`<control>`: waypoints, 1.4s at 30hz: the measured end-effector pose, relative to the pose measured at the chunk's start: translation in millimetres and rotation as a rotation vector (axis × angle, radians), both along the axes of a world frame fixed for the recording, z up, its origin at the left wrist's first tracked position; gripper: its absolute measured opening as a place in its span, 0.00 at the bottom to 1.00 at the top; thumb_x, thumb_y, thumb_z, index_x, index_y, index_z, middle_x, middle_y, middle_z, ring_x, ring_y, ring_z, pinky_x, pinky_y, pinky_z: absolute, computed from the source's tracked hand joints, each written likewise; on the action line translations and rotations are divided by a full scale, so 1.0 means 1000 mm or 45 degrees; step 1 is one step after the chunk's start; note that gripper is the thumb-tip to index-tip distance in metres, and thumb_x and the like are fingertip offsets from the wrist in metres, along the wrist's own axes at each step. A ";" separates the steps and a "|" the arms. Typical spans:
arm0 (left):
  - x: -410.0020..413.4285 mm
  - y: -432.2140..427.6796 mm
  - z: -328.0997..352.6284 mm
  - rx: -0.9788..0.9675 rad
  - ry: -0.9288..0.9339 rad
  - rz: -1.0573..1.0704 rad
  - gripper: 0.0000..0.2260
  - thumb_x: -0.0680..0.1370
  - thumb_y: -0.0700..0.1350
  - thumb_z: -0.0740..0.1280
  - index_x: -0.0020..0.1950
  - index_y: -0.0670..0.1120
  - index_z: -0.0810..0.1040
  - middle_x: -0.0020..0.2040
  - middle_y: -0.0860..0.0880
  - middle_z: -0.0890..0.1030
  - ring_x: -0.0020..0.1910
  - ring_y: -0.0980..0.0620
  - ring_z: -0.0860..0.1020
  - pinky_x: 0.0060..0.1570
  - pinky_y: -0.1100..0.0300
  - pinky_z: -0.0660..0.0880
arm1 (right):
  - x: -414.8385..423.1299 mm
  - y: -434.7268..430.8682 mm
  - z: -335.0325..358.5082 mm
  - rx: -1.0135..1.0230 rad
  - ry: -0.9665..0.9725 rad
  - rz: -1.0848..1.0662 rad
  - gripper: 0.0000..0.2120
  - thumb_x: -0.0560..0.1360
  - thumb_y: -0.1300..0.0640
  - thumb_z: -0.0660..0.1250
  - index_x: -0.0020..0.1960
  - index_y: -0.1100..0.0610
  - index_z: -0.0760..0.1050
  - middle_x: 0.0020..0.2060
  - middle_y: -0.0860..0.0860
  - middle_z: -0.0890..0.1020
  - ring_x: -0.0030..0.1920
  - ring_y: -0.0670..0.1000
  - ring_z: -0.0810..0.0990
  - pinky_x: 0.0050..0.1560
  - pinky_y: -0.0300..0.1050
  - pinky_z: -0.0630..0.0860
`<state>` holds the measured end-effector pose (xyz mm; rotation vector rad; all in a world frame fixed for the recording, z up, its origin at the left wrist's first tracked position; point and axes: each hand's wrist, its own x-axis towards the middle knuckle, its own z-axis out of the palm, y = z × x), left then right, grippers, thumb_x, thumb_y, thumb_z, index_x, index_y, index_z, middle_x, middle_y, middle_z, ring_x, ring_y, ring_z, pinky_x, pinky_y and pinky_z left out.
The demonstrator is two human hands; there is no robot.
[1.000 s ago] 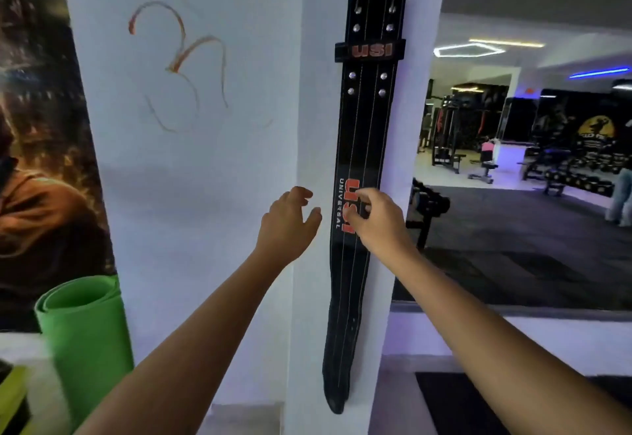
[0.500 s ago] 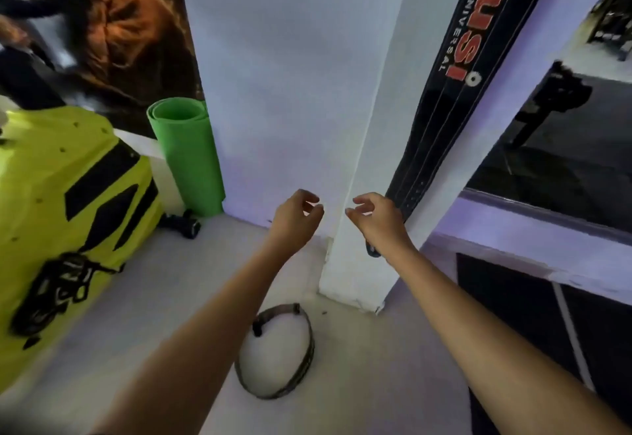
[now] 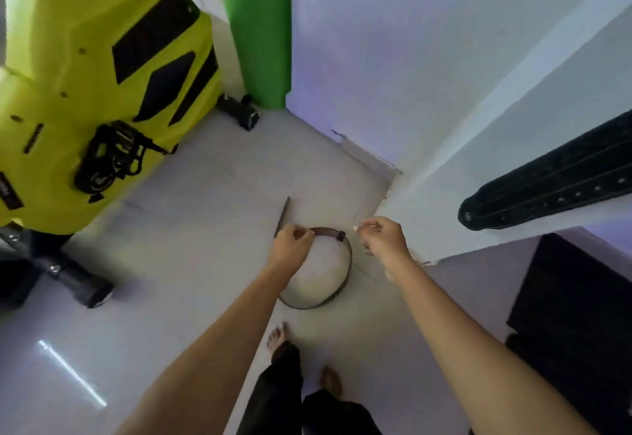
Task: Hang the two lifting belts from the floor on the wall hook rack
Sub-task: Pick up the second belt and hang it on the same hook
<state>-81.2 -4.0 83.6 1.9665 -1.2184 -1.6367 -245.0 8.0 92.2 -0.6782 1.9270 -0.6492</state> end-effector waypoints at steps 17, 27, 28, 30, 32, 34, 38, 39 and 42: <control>-0.111 -0.106 -0.341 0.574 0.178 0.872 0.10 0.78 0.42 0.59 0.37 0.46 0.72 0.41 0.46 0.76 0.33 0.52 0.73 0.33 0.60 0.67 | -0.072 -0.166 -0.347 0.297 -0.017 0.319 0.10 0.72 0.59 0.67 0.52 0.61 0.79 0.42 0.54 0.79 0.44 0.54 0.77 0.47 0.46 0.74; -0.182 -0.147 -0.557 0.613 0.046 1.229 0.17 0.77 0.53 0.63 0.36 0.41 0.70 0.35 0.45 0.71 0.35 0.49 0.70 0.34 0.59 0.67 | -0.138 -0.202 -0.568 0.393 0.107 0.656 0.11 0.73 0.57 0.65 0.52 0.60 0.80 0.41 0.53 0.78 0.44 0.53 0.76 0.47 0.48 0.73; -0.186 -0.154 -0.568 0.609 0.011 1.247 0.16 0.76 0.54 0.64 0.40 0.40 0.71 0.36 0.46 0.71 0.36 0.49 0.70 0.32 0.60 0.66 | -0.140 -0.203 -0.580 0.398 0.089 0.654 0.10 0.73 0.57 0.65 0.51 0.60 0.79 0.41 0.53 0.78 0.43 0.53 0.76 0.46 0.47 0.73; -0.193 -0.165 -0.585 0.549 -0.025 1.335 0.17 0.75 0.51 0.67 0.54 0.39 0.72 0.44 0.47 0.75 0.43 0.48 0.73 0.39 0.59 0.72 | -0.141 -0.203 -0.598 0.413 0.028 0.644 0.10 0.74 0.56 0.65 0.52 0.59 0.78 0.42 0.53 0.78 0.44 0.53 0.76 0.46 0.46 0.72; -0.197 -0.173 -0.596 0.498 -0.085 1.437 0.19 0.75 0.45 0.67 0.62 0.36 0.70 0.54 0.42 0.78 0.51 0.43 0.78 0.47 0.55 0.77 | -0.140 -0.203 -0.605 0.426 -0.006 0.640 0.10 0.75 0.55 0.64 0.54 0.58 0.77 0.44 0.52 0.77 0.46 0.53 0.76 0.47 0.45 0.72; -0.200 -0.175 -0.594 0.515 -0.117 1.478 0.14 0.75 0.40 0.65 0.59 0.36 0.71 0.55 0.37 0.78 0.53 0.38 0.79 0.52 0.48 0.79 | -0.138 -0.203 -0.601 0.428 -0.038 0.626 0.12 0.76 0.55 0.62 0.55 0.59 0.76 0.45 0.52 0.77 0.46 0.52 0.76 0.48 0.46 0.72; -0.204 -0.176 -0.549 0.479 -0.089 1.442 0.10 0.77 0.38 0.62 0.58 0.39 0.75 0.53 0.38 0.79 0.54 0.37 0.79 0.55 0.44 0.77 | -0.135 -0.206 -0.561 0.453 -0.135 0.612 0.14 0.77 0.52 0.60 0.58 0.59 0.75 0.49 0.52 0.77 0.49 0.52 0.75 0.49 0.44 0.70; -0.204 -0.175 -0.532 0.453 -0.079 1.393 0.13 0.77 0.38 0.61 0.61 0.39 0.75 0.55 0.38 0.80 0.54 0.37 0.78 0.57 0.44 0.77 | -0.133 -0.207 -0.545 0.462 -0.165 0.614 0.16 0.77 0.51 0.60 0.60 0.59 0.74 0.51 0.53 0.77 0.50 0.52 0.74 0.50 0.42 0.68; -0.200 -0.169 -0.476 0.312 0.122 1.233 0.12 0.77 0.40 0.62 0.59 0.42 0.78 0.55 0.40 0.82 0.54 0.40 0.80 0.59 0.45 0.76 | -0.126 -0.209 -0.490 0.451 -0.258 0.576 0.17 0.78 0.51 0.59 0.62 0.59 0.73 0.58 0.55 0.78 0.54 0.52 0.75 0.51 0.40 0.68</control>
